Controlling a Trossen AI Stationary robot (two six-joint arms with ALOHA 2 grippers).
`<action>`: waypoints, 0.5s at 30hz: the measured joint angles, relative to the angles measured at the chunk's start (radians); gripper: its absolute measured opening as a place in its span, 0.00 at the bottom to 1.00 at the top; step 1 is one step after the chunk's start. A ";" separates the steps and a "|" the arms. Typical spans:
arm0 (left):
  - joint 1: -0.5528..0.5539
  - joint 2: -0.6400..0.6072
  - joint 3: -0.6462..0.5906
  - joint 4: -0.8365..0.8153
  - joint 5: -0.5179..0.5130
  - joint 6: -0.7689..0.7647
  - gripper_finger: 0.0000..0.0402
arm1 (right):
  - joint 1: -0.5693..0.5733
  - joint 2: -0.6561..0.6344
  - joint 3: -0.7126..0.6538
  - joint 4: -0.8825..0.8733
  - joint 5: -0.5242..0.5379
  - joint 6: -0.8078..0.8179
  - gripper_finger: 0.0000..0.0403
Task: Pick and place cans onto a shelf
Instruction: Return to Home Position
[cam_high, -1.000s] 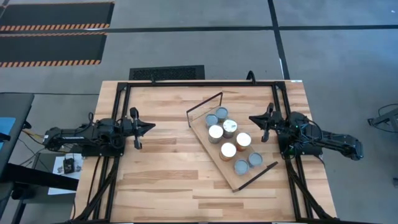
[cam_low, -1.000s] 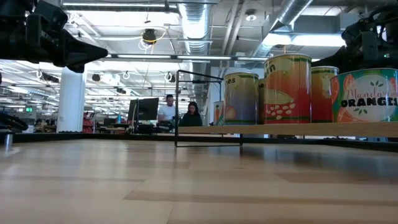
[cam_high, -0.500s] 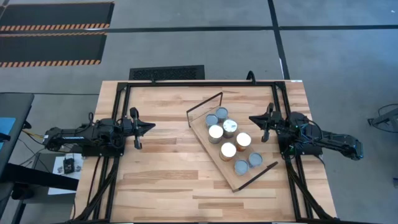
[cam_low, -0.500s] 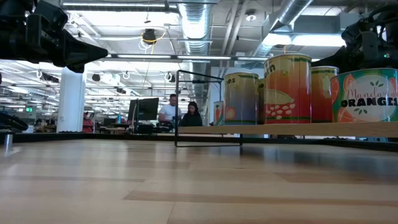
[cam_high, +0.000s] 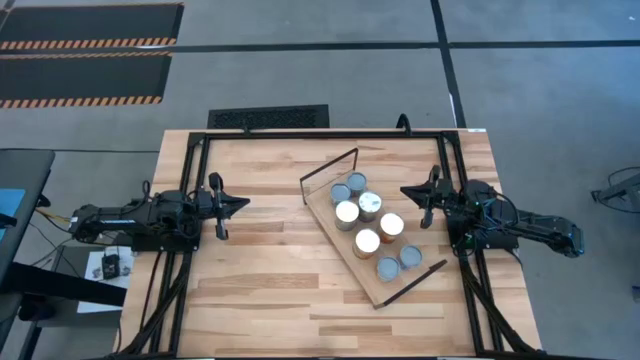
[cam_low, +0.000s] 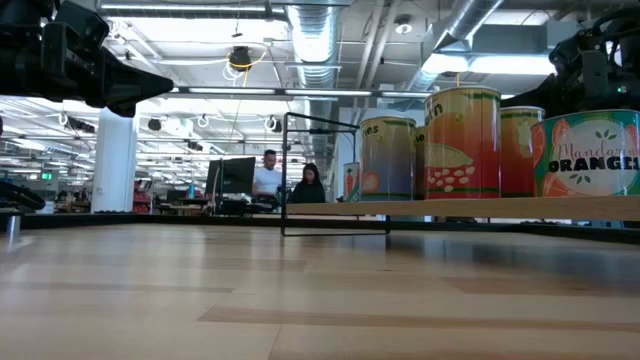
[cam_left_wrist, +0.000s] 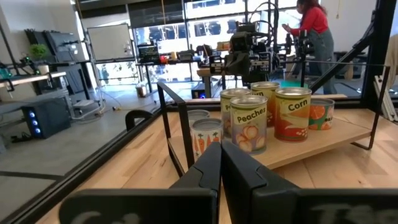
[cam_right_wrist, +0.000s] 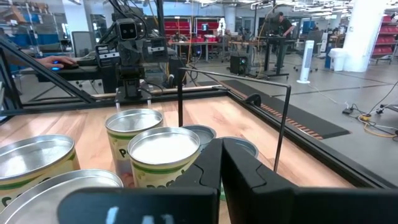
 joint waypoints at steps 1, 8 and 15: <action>0.000 0.000 0.000 0.000 0.000 0.001 0.00 | 0.000 0.000 0.000 0.000 0.000 0.000 0.08; 0.000 0.000 0.000 0.000 0.000 0.001 0.00 | 0.000 0.000 0.000 -0.001 0.000 -0.001 0.08; 0.000 0.000 0.000 0.000 0.000 0.006 0.00 | 0.000 0.000 0.000 -0.001 0.000 -0.002 0.08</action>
